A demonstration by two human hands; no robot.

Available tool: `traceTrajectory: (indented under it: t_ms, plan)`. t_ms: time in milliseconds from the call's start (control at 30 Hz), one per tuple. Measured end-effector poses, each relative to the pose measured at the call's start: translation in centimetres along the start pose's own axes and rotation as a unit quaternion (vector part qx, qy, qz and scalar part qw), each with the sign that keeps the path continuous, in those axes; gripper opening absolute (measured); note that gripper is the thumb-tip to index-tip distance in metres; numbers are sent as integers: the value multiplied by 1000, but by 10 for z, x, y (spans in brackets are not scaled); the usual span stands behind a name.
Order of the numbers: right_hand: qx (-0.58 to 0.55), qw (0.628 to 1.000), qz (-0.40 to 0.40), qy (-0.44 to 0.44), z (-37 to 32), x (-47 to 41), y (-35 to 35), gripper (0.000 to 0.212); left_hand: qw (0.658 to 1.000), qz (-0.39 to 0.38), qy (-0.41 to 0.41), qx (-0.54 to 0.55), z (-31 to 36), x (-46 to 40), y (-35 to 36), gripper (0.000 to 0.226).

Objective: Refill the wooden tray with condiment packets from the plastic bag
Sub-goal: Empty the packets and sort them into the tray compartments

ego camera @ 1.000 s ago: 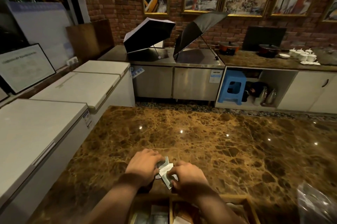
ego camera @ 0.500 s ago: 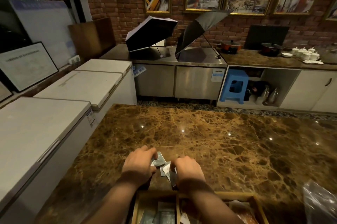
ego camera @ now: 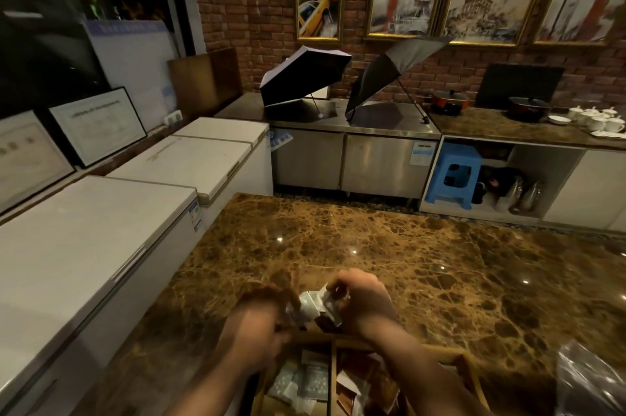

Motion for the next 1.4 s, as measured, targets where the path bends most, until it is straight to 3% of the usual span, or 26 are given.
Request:
traceTrajectory:
  t_ms: [133,367,533,700,800,967,1400]
  plan:
    - [-54,996,-56,31,-5,13,-14,27,1000,2,20,-9,-7,32,2,50]
    - [-77,991,-106,27,-16,41,-17,28,996,-70,45,-14,-7,58,7,34]
    - [-65,990,-124,21,-22,58,-10,31,997,-41,59,4,-1,60,-3,38]
    - [-29,988,-152,8,-28,75,8,27,1000,3,14,-12,-8,47,-25,32]
    - [45,990,-126,-34,-29,72,5,28,999,20,-28,-15,-16,39,-27,38]
    - [59,995,-70,-38,-14,55,-13,31,999,4,-45,-18,-18,14,-13,49]
    - [126,987,-93,28,62,15,4,34,993,-61,81,-61,24,-57,66,44]
Point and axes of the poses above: each hand's wrist, its own x-axis away from the middle knuckle, its own y-axis out of the palm, z = x × y, the point moved 7 cm from there along -x, towards the middle knuckle, and after that the axes turned 13 degrees about z, right-handed, at the moved point
